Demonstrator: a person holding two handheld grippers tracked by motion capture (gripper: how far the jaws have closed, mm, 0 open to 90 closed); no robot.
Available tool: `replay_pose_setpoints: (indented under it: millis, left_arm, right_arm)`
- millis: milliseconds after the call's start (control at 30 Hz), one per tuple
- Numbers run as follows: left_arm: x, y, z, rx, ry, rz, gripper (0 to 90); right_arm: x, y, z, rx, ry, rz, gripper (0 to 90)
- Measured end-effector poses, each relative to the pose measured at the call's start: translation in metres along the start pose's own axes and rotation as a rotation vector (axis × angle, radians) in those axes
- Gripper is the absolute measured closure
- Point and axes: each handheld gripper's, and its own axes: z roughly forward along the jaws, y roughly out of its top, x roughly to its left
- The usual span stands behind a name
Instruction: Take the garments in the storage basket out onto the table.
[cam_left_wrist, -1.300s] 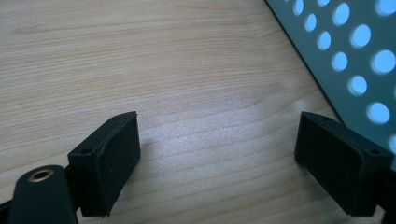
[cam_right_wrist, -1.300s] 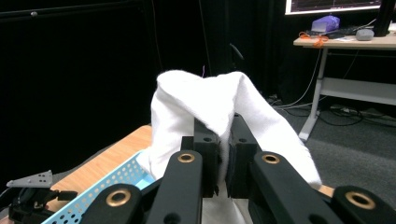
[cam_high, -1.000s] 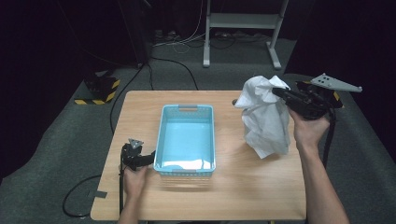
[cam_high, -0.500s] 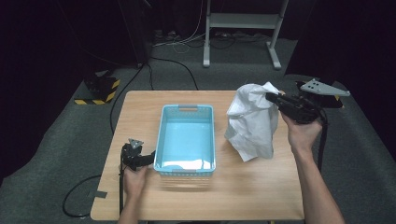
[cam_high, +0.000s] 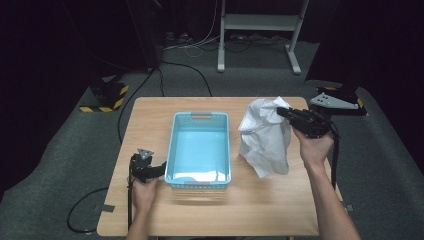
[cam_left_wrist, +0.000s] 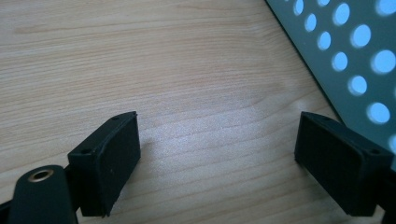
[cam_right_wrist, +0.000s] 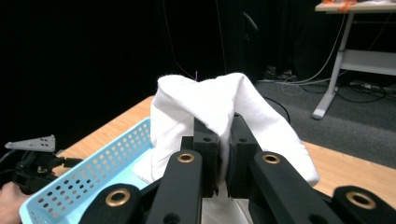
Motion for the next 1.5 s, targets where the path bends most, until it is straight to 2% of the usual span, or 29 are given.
replay_pose_setpoints:
  millis: [500,933,1500]
  left_arm:
    - [0.000,0.000,0.000,0.000,0.001,0.001,14.4]
    - [0.000,0.000,0.000,0.000,0.000,0.000,14.4]
    - [0.000,0.000,0.000,0.000,-0.001,0.000,14.4]
  right_arm:
    - [-0.007,-0.026,0.015,0.057,-0.013,0.021,84.6]
    - [-0.010,-0.045,0.023,0.087,-0.012,0.048,84.7]
    - [-0.008,-0.070,0.041,0.148,-0.009,0.067,84.9]
